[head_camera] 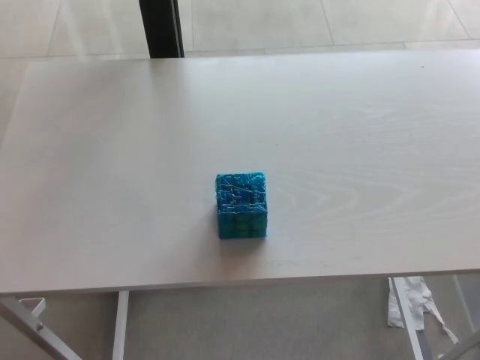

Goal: The robot uses its right hand to pick up a cube kept in the middle of the desk infront of it and hands it to a person

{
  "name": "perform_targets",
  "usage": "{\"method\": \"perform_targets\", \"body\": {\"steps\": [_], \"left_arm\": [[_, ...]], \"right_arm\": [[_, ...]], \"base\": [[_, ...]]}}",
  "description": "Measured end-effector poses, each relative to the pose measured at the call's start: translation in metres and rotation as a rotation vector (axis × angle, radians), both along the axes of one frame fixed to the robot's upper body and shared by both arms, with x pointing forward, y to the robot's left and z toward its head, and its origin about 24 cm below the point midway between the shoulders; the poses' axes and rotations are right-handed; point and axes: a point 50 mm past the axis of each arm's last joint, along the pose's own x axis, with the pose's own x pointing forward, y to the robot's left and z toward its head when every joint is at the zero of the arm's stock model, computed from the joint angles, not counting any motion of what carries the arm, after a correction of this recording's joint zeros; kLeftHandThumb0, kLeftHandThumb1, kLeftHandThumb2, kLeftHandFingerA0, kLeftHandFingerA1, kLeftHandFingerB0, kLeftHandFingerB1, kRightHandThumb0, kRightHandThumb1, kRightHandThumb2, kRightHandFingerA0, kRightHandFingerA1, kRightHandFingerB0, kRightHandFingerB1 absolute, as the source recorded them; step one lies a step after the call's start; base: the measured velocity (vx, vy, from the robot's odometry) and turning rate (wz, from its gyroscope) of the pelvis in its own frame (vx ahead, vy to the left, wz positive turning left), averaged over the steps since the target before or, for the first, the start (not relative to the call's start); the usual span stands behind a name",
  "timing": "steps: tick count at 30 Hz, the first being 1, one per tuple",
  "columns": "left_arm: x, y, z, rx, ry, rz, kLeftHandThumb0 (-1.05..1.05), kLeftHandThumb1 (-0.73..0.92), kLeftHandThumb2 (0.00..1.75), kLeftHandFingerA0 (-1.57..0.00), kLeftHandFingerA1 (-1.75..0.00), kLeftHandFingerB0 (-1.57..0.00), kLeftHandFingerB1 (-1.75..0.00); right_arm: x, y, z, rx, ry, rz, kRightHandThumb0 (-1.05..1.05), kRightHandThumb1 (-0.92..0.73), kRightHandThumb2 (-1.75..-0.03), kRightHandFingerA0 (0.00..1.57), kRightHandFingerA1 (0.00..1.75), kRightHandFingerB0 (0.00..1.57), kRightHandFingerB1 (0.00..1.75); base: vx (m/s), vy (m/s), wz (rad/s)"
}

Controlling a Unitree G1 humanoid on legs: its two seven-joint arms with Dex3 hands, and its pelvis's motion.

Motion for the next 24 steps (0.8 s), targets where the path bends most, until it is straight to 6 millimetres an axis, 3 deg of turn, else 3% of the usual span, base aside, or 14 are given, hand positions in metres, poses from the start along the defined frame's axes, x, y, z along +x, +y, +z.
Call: {"method": "perform_targets", "body": {"steps": [5, 7, 9, 10, 11, 12, 13, 14, 16, 17, 19, 20, 22, 24], "left_arm": [[0.001, -0.001, -0.001, -0.022, -0.027, -0.004, -0.76, 0.66, 0.60, -0.62, -0.49, -0.48, -0.39], [0.002, -0.001, -0.001, -0.029, -0.032, -0.004, -0.76, 0.66, 0.60, -0.64, -0.51, -0.48, -0.40], [0.002, -0.002, -0.001, -0.032, -0.037, -0.003, -0.76, 0.66, 0.60, -0.64, -0.51, -0.48, -0.40], [0.003, -0.002, -0.001, -0.033, -0.041, -0.003, -0.75, 0.66, 0.60, -0.64, -0.52, -0.49, -0.41], [0.003, -0.002, -0.001, -0.034, -0.044, -0.002, -0.75, 0.67, 0.60, -0.63, -0.52, -0.48, -0.40], [0.003, -0.002, 0.000, -0.035, -0.047, -0.002, -0.75, 0.67, 0.60, -0.63, -0.51, -0.48, -0.39], [0.003, -0.002, 0.000, -0.036, -0.050, -0.002, -0.75, 0.67, 0.60, -0.62, -0.51, -0.47, -0.40], [0.003, -0.002, 0.000, -0.037, -0.051, -0.002, -0.75, 0.67, 0.60, -0.62, -0.51, -0.47, -0.40], [0.004, -0.002, 0.000, -0.039, -0.054, -0.003, -0.75, 0.67, 0.60, -0.62, -0.51, -0.47, -0.39], [0.004, -0.002, 0.000, -0.039, -0.055, -0.003, -0.74, 0.67, 0.60, -0.64, -0.51, -0.48, -0.39], [0.005, -0.002, 0.000, -0.041, -0.058, -0.005, -0.74, 0.67, 0.60, -0.64, -0.51, -0.48, -0.39], [0.005, -0.002, 0.000, -0.041, -0.059, -0.005, -0.75, 0.66, 0.60, -0.65, -0.51, -0.49, -0.39], [0.005, -0.002, 0.000, -0.042, -0.059, -0.005, -0.77, 0.66, 0.61, -0.66, -0.51, -0.49, -0.40], [0.005, -0.003, -0.001, -0.043, -0.058, -0.005, -0.76, 0.67, 0.61, -0.63, -0.50, -0.48, -0.39]], "right_arm": [[-0.002, -0.007, 0.007, -0.002, -0.059, -0.043, -0.61, -0.53, -0.56, 0.37, 0.57, 0.24, 0.40], [-0.002, -0.012, 0.013, -0.006, -0.102, -0.079, -0.60, -0.51, -0.56, 0.59, 0.61, 0.25, 0.39], [0.000, -0.015, 0.017, -0.005, -0.139, -0.115, -0.60, -0.51, -0.56, 0.59, 0.61, 0.25, 0.39], [0.001, -0.016, 0.019, -0.004, -0.158, -0.133, -0.80, -0.46, -0.80, 0.48, 0.65, 0.18, 0.47], [0.002, -0.017, 0.021, -0.006, -0.172, -0.142, -0.76, -0.44, -0.80, 0.49, 0.65, 0.21, 0.49], [0.003, -0.018, 0.023, -0.012, -0.189, -0.152, -0.64, -0.51, -0.55, 0.51, 0.60, 0.26, 0.41], [0.006, -0.019, 0.026, -0.018, -0.209, -0.165, -0.68, -0.40, -0.80, 0.44, 0.66, 0.19, 0.49], [0.008, -0.020, 0.028, -0.021, -0.221, -0.172, -0.68, -0.40, -0.80, 0.44, 0.66, 0.19, 0.49], [0.014, -0.021, 0.034, -0.031, -0.260, -0.185, -0.62, -0.51, -0.56, 0.59, 0.65, 0.25, 0.36], [0.020, -0.022, 0.040, -0.041, -0.297, -0.187, -0.79, -0.47, -0.78, 0.50, 0.59, 0.18, 0.39], [0.034, -0.022, 0.054, -0.062, -0.371, -0.179, -0.79, -0.47, -0.78, 0.50, 0.59, 0.18, 0.39], [0.038, -0.021, 0.058, -0.067, -0.390, -0.176, -0.61, -0.45, -0.76, 0.31, 0.46, 0.16, 0.40], [0.051, -0.018, 0.071, -0.081, -0.453, -0.157, -0.60, -0.47, -0.75, 0.24, 0.44, 0.15, 0.40], [0.069, -0.011, 0.089, -0.102, -0.532, -0.112, -0.64, -0.46, -0.78, 0.28, 0.50, 0.13, 0.40]], "base": [[0.00, 0.000, 0.00], [0.00, 0.000, 0.00], [0.00, 0.000, 0.00], [0.00, 0.000, 0.00], [0.00, 0.000, 0.00], [0.00, 0.000, 0.00], [0.00, 0.000, 0.00], [0.00, 0.000, 0.00], [0.00, 0.000, 0.00], [0.00, 0.000, 0.00], [0.00, 0.000, 0.00], [0.00, 0.000, 0.00], [0.00, 0.000, 0.00], [0.00, 0.000, 0.00]]}}
